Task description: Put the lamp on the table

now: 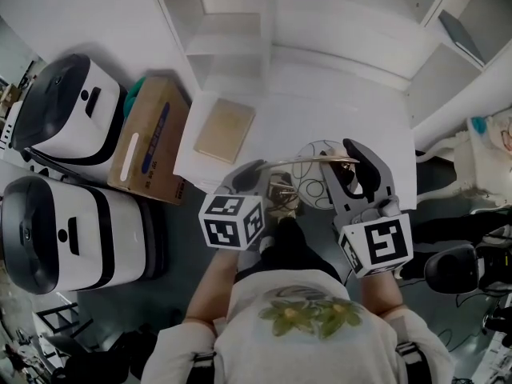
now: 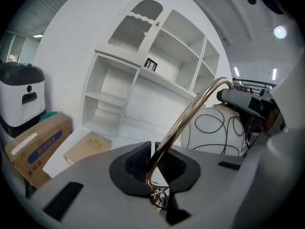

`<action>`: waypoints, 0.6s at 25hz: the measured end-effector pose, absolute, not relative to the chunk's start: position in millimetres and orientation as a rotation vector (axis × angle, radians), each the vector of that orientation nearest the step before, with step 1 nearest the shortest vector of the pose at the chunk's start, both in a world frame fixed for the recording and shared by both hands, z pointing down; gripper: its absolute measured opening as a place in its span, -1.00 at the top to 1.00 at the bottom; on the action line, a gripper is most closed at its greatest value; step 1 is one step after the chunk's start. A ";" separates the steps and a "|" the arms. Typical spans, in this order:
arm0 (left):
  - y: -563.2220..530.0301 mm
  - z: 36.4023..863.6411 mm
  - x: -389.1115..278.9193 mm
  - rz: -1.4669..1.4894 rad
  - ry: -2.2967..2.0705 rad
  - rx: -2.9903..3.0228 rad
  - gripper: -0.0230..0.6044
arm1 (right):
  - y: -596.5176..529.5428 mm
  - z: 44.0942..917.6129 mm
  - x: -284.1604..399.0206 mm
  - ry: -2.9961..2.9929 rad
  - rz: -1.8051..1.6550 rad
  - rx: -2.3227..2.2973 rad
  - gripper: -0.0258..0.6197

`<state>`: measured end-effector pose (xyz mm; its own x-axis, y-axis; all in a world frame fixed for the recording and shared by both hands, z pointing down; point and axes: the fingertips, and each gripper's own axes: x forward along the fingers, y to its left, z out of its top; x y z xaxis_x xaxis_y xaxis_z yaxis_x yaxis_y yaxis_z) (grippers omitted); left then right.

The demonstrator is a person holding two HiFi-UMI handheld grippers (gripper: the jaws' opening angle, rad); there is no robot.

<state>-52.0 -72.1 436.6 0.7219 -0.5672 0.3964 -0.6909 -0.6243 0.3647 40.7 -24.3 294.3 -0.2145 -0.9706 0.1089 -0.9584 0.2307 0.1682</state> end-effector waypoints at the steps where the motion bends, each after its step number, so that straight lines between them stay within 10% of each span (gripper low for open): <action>1: -75.1 436.4 -50.5 0.332 -0.958 2.429 0.80 | -27.4 294.0 42.2 -2.308 -0.097 1.836 0.34; 15: -137.2 412.2 -28.1 0.306 -0.999 2.464 0.80 | -85.8 272.0 65.6 -2.342 -0.154 1.832 0.34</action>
<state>-28.1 -137.2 412.2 0.7113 -0.5997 0.3666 -0.7022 -0.6297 0.3322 65.6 -85.8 272.0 -0.2343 -0.9699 0.0658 -0.9530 0.2425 0.1815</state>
